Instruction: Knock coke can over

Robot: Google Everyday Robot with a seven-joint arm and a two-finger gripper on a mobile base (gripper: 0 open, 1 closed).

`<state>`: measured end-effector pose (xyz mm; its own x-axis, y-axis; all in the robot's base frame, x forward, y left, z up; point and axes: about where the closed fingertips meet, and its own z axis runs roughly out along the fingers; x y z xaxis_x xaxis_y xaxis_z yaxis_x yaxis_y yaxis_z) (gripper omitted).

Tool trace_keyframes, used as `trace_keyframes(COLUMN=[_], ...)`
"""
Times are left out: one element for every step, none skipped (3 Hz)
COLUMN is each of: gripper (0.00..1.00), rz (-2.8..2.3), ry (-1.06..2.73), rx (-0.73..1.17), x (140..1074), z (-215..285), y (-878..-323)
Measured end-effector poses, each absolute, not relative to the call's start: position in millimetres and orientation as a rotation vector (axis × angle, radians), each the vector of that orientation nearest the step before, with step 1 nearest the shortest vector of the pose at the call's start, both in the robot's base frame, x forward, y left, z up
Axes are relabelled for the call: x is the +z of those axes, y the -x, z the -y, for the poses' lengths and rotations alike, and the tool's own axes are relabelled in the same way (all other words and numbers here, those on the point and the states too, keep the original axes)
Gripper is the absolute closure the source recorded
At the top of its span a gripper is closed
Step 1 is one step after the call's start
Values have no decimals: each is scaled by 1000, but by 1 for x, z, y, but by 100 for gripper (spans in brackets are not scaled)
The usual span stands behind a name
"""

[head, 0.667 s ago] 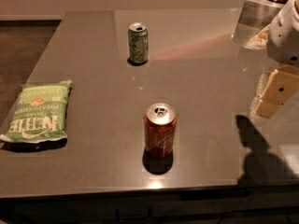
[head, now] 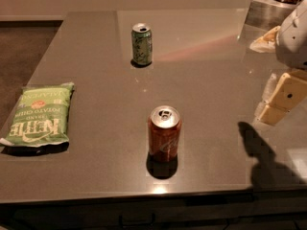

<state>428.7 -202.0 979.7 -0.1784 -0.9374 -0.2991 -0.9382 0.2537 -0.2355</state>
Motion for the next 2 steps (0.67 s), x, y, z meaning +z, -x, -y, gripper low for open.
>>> trace_keyframes(gripper=[0, 0], rz=[-2016, -1947], ry=[1698, 1706], rx=[202, 306], x=[985, 981], z=[161, 123], y=[-414, -406])
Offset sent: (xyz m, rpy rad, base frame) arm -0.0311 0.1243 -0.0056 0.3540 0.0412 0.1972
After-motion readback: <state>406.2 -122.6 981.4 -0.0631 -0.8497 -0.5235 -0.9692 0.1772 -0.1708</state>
